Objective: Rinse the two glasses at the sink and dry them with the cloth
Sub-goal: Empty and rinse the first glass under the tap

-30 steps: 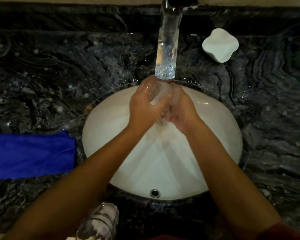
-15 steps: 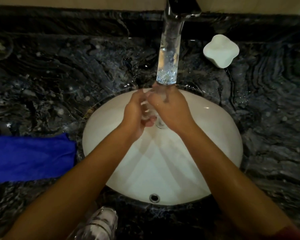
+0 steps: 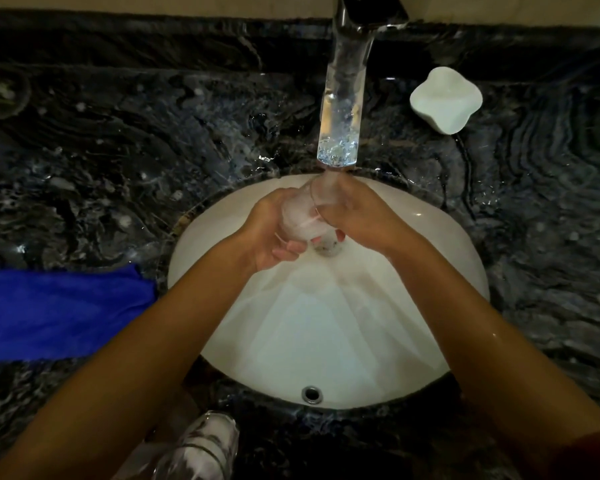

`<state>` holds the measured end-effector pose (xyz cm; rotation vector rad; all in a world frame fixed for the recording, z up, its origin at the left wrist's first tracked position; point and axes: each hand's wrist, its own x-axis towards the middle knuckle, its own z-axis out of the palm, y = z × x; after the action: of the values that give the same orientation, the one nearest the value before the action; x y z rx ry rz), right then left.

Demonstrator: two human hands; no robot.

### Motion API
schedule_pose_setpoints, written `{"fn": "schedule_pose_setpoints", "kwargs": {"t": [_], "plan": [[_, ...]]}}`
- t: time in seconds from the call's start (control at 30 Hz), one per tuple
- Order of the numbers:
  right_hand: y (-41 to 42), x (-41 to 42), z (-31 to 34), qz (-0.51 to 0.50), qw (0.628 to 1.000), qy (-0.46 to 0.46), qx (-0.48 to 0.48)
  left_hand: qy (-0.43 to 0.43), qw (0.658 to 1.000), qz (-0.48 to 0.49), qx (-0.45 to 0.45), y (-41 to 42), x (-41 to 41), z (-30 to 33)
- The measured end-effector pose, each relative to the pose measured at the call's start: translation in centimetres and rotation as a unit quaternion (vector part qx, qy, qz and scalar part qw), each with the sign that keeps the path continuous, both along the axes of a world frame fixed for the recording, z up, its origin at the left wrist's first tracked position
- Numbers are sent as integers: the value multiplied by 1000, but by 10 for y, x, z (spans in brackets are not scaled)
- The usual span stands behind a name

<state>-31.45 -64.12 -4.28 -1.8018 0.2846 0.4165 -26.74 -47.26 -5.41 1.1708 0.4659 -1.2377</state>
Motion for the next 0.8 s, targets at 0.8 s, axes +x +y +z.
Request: {"fn": "schedule_pose_setpoints", "kwargs": {"t": [0.8], "plan": [[11,-15,9,-154,940,222,207,-399,907,89,104,-23,-9,16]]}}
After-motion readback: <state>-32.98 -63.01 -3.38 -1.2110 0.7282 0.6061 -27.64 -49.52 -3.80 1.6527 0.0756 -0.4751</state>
